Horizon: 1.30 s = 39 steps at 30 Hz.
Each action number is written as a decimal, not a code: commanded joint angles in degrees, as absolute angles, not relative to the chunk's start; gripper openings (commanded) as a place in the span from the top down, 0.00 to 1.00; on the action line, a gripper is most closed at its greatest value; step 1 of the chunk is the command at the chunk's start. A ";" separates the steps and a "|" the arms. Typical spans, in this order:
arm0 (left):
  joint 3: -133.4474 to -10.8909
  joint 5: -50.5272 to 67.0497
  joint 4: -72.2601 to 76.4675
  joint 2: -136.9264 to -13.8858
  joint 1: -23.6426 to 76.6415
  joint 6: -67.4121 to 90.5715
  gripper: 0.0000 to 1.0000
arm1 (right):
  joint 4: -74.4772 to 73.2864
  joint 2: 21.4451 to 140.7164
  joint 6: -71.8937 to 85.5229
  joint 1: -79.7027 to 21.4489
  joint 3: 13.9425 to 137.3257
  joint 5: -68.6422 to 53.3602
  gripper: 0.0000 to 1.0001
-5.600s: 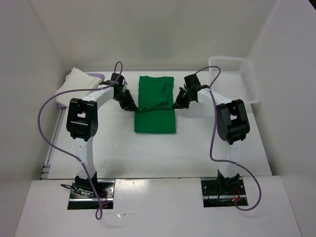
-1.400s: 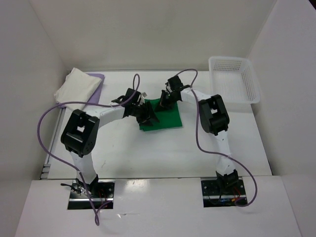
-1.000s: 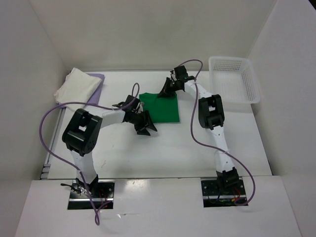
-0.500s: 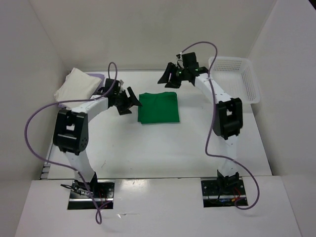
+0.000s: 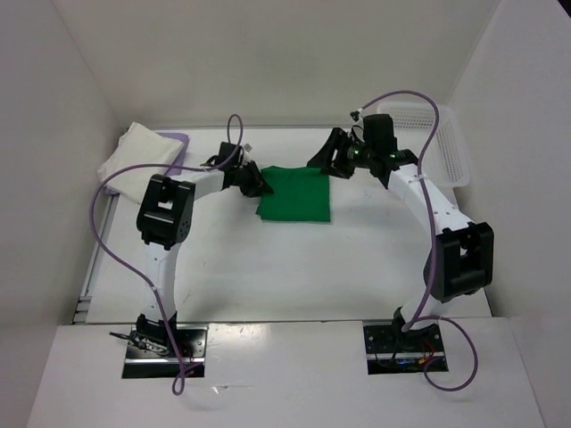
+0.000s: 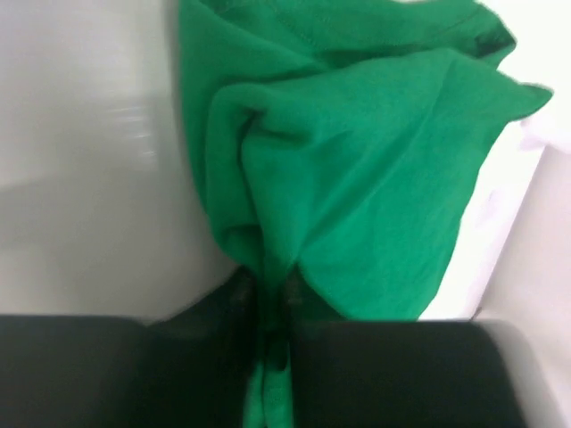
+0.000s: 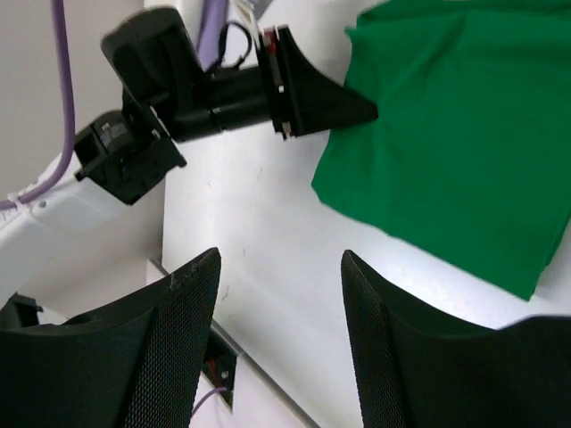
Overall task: Fold and stack the t-shirts
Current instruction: Put the neatly folded tshirt into the corner of the board with the left arm
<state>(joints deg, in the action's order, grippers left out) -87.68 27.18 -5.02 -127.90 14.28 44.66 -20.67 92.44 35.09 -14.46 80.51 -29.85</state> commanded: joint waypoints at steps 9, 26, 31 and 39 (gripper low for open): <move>-114.06 29.96 -13.35 -125.52 14.51 47.37 1.00 | -19.42 74.98 35.08 -2.65 64.70 -34.54 0.38; -70.78 32.27 -6.33 -96.70 -30.13 54.58 0.01 | -20.13 77.52 33.93 -3.77 62.14 -39.90 0.38; -62.06 26.81 -10.71 -84.66 -30.15 51.86 0.01 | -18.46 76.29 33.93 -4.39 56.87 -40.43 0.38; -58.45 26.10 -16.69 -76.65 -17.25 42.91 0.01 | -20.82 76.29 33.40 -11.50 53.96 -29.99 0.00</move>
<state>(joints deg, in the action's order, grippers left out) -60.10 26.17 -14.61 -78.78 -21.06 48.29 -20.69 77.38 34.61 -9.23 54.17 -34.85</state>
